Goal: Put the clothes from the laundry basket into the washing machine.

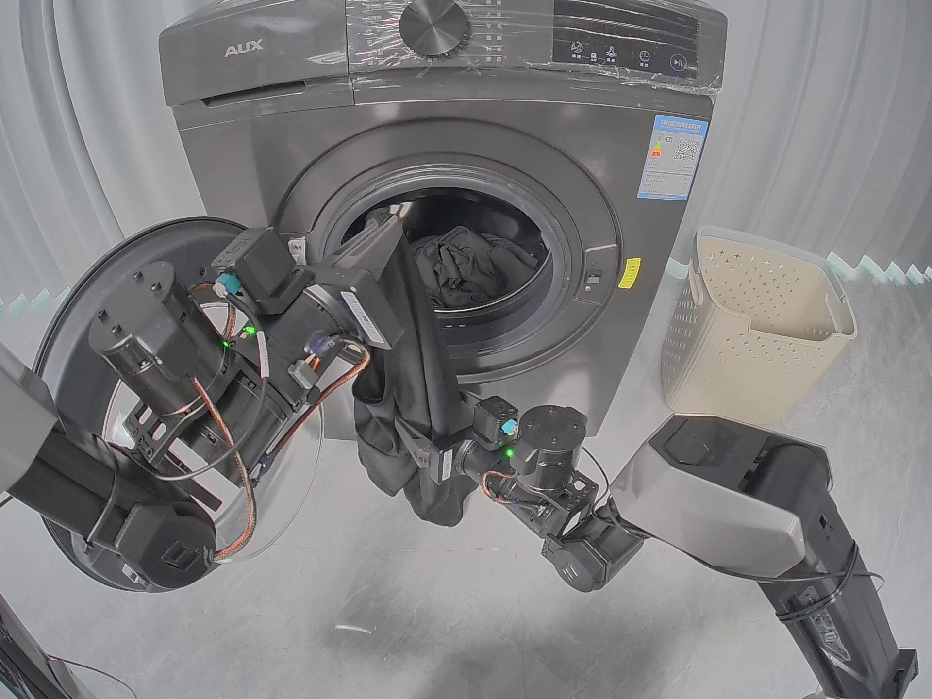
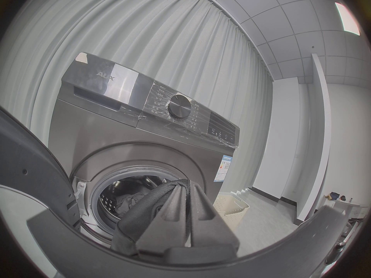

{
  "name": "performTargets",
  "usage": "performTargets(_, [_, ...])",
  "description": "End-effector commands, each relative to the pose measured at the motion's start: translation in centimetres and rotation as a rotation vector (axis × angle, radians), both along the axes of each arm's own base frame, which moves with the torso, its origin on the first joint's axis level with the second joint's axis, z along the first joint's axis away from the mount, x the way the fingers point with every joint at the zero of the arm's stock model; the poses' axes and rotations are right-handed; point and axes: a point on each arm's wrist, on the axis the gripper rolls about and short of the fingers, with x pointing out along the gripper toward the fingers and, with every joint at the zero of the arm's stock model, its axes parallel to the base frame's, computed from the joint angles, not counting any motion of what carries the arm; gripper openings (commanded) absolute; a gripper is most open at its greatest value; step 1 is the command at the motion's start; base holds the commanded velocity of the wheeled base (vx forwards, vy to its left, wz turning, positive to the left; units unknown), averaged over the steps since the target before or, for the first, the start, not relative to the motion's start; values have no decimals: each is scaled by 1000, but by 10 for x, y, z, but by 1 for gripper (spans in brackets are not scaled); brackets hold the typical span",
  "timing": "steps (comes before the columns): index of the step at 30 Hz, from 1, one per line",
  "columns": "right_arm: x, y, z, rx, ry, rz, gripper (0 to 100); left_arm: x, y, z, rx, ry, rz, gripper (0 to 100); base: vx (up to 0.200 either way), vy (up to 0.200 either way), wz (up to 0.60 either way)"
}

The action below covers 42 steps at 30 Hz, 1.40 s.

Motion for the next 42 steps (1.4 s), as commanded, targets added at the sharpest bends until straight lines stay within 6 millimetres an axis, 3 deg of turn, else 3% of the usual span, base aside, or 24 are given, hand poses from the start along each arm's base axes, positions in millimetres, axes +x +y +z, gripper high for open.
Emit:
performTargets(1, [0,3,-4,3,-2,-1,0,-1,-1,1,-3,-2,-1,0,0,0,0])
performTargets(9, [1,-2,4,32,-14,-29,0,0,3,-5,12,22,13,0,0,0,0])
performTargets(17, [-1,-43,59,79,-45,-104,0,-1,17,-32,80,107,42,0,0,0,0])
performTargets(19, [-1,-44,60,79,-45,-105,0,-1,17,-32,81,108,40,0,0,0,0])
performTargets(20, [-6,-55,79,89,-61,-116,0,-5,20,-47,116,151,32,0,0,0,0])
performTargets(27, [-19,-60,112,121,-101,-109,0,-16,22,-94,246,295,-22,0,0,0,0])
performTargets(32, [-23,-58,119,132,-112,-102,0,-15,23,-113,285,318,-27,0,0,0,0])
performTargets(42, [-23,-59,120,134,-115,-104,0,-14,23,-117,291,334,-27,0,0,0,0])
